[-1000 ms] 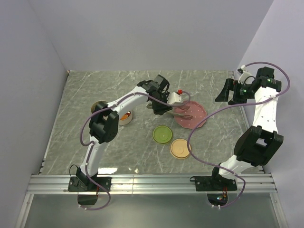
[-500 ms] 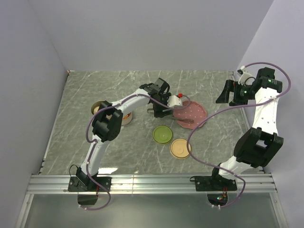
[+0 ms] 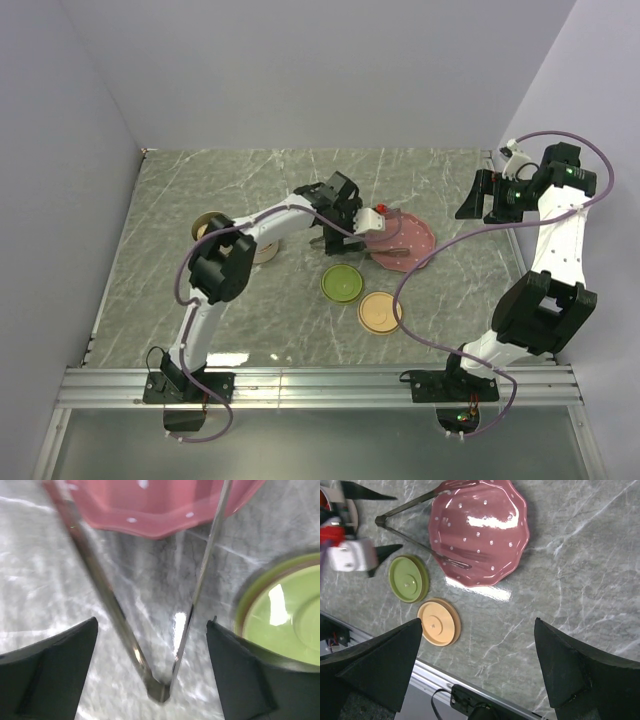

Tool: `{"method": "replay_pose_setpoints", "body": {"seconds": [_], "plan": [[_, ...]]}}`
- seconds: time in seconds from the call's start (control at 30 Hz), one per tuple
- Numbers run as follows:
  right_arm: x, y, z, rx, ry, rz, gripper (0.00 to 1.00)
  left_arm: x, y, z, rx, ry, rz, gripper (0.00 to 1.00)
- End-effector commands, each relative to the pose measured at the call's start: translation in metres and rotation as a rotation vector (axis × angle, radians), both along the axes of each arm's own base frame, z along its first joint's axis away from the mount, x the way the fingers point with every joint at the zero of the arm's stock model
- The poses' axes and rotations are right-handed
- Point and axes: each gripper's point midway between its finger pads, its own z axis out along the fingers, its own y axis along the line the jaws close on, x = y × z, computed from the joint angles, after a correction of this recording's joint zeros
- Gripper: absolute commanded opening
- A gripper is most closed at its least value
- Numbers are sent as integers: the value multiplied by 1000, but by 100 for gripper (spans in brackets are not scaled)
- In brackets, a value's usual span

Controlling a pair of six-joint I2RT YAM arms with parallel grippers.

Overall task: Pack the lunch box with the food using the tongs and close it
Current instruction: Put down the clamp

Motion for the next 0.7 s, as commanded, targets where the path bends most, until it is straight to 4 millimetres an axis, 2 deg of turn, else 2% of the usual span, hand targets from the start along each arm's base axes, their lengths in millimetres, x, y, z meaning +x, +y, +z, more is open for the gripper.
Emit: {"method": "replay_pose_setpoints", "body": {"seconds": [0.0,0.03,0.1,0.13,0.2,0.23,0.3,0.33,0.4,0.43,0.5,0.53,0.57,0.6,0.63,0.67], "plan": [[-9,3,18,-27,-60,32,100,3,-16,106,-197,-140,10,99],[-10,3,19,-31,-64,41,100,1,-15,124,-223,-156,13,99],[-13,5,21,-30,-69,56,100,0,-11,143,-249,-171,45,100],[-14,6,23,-37,-81,73,100,-1,-6,160,-265,-198,62,99],[-19,12,26,-40,-90,100,100,-2,1,177,-295,-203,107,99],[-20,14,26,-48,-100,121,100,-5,8,195,-327,-210,119,99],[-23,24,26,-63,-107,161,100,-9,18,208,-376,-179,181,100],[-26,28,27,-76,-116,177,100,-10,30,226,-413,-185,209,100],[-28,42,23,-103,-120,227,100,-15,43,233,-467,-133,282,99],[-32,48,18,-106,-107,240,98,-15,60,252,-511,-148,325,99],[-32,62,17,-131,-125,278,95,-16,78,251,-574,-104,430,97],[-37,80,10,-143,-107,328,93,-19,101,255,-599,-108,489,97],[-34,87,8,-154,-128,349,92,-21,110,259,-635,-92,532,96],[-39,106,9,-158,-142,393,91,-23,133,275,-673,-119,574,96],[-40,110,2,-180,-135,403,91,-27,144,266,-675,-91,610,95],[-38,119,2,-196,-158,430,91,-31,154,268,-690,-79,626,95]]}}
